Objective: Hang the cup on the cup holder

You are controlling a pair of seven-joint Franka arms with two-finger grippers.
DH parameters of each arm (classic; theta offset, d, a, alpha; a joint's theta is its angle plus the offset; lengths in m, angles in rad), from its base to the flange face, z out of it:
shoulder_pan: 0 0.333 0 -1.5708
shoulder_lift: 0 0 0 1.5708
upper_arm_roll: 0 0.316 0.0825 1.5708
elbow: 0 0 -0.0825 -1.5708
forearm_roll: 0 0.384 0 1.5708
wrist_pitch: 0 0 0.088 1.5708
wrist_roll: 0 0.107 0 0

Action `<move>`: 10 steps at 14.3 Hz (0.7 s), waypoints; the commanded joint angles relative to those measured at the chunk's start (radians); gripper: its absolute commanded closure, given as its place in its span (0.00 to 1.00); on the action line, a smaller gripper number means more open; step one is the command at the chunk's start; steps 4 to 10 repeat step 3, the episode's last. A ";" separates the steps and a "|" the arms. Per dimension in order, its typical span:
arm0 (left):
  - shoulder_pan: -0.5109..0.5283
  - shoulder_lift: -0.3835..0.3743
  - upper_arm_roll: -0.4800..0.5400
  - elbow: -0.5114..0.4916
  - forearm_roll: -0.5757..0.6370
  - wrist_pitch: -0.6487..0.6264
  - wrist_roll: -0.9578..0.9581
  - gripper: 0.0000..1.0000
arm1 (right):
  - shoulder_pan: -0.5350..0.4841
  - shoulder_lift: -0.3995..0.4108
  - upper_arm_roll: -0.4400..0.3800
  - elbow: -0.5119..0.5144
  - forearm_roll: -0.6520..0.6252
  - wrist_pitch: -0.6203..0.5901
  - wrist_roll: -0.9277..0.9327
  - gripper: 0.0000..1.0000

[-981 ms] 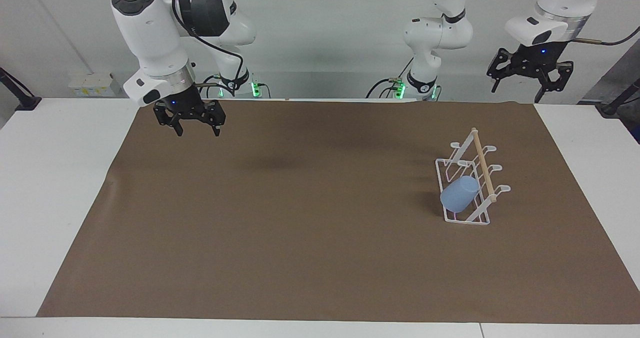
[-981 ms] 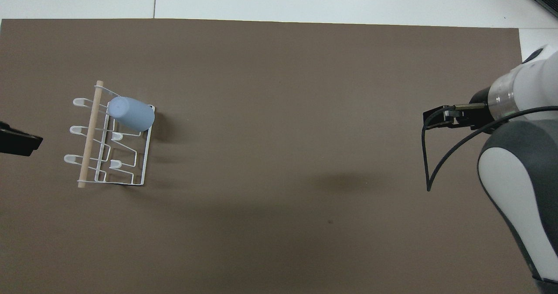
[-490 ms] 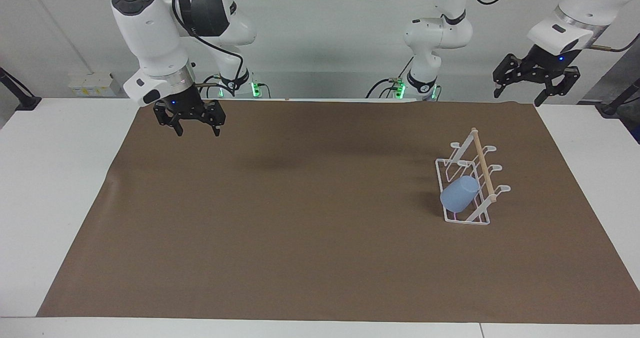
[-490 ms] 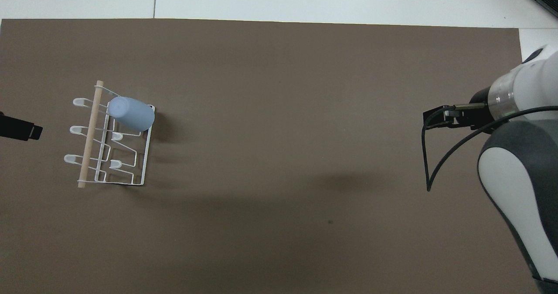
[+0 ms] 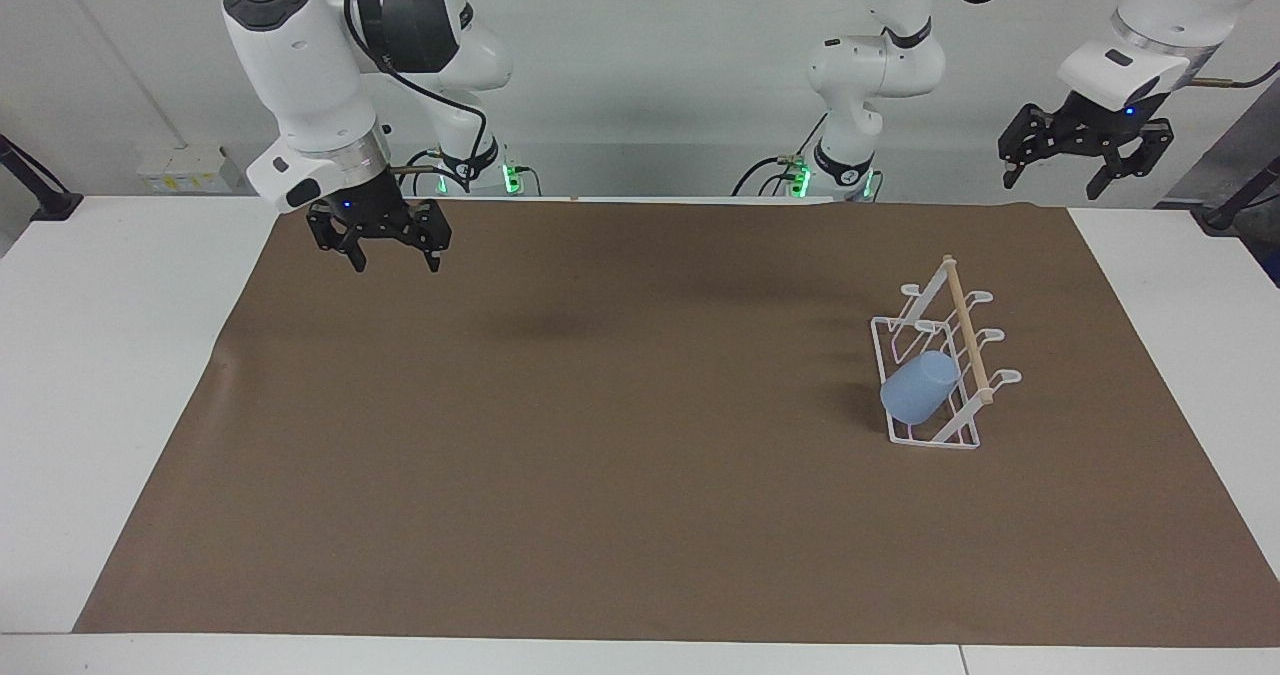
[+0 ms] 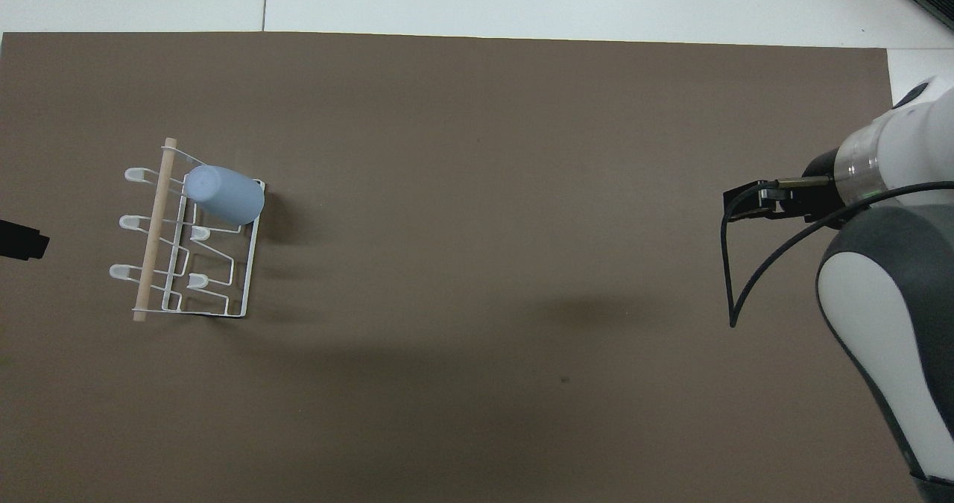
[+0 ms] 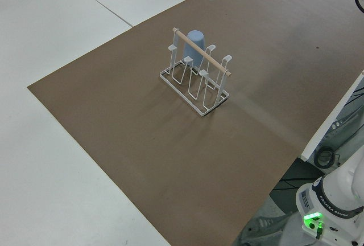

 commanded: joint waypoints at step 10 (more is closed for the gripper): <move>0.006 -0.029 -0.007 -0.036 -0.011 0.030 -0.053 0.00 | -0.014 -0.018 0.011 -0.019 0.000 0.011 0.011 0.00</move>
